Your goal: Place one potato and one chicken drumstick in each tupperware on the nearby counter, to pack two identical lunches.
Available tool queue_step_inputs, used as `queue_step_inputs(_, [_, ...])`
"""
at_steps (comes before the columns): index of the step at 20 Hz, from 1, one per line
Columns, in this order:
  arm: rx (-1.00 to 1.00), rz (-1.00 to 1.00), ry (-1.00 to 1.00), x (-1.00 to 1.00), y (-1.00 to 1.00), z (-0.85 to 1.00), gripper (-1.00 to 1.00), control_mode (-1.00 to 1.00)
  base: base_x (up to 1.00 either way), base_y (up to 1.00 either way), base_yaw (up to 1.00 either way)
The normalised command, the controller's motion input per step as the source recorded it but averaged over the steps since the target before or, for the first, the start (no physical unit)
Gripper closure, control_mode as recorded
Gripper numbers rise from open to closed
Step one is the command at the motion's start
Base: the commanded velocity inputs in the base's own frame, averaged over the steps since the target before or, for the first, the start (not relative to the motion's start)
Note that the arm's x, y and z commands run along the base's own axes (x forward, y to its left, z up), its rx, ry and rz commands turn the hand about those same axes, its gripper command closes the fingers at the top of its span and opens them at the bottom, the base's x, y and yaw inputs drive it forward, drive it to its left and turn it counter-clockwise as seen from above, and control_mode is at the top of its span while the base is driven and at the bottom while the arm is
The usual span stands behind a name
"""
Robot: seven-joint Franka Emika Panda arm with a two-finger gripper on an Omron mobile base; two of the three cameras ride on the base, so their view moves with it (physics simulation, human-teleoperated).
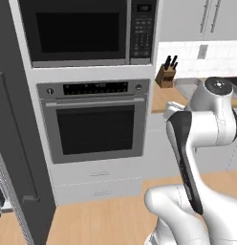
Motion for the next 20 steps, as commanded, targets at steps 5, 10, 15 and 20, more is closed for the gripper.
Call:
queue_step_inputs(5, [0.00,0.00,0.00,0.00,0.00,0.00,1.00,1.00,0.86,-1.00,0.25])
queue_step_inputs(10, [0.00,0.00,0.00,0.00,0.00,0.00,1.00,1.00,0.81,-0.83,0.13])
queue_step_inputs(15, [0.00,0.00,0.00,0.00,0.00,0.00,1.00,1.00,1.00,0.50,-0.09])
queue_step_inputs(20, [0.00,0.00,0.00,0.00,0.00,0.00,1.00,1.00,0.79,-0.63,0.00])
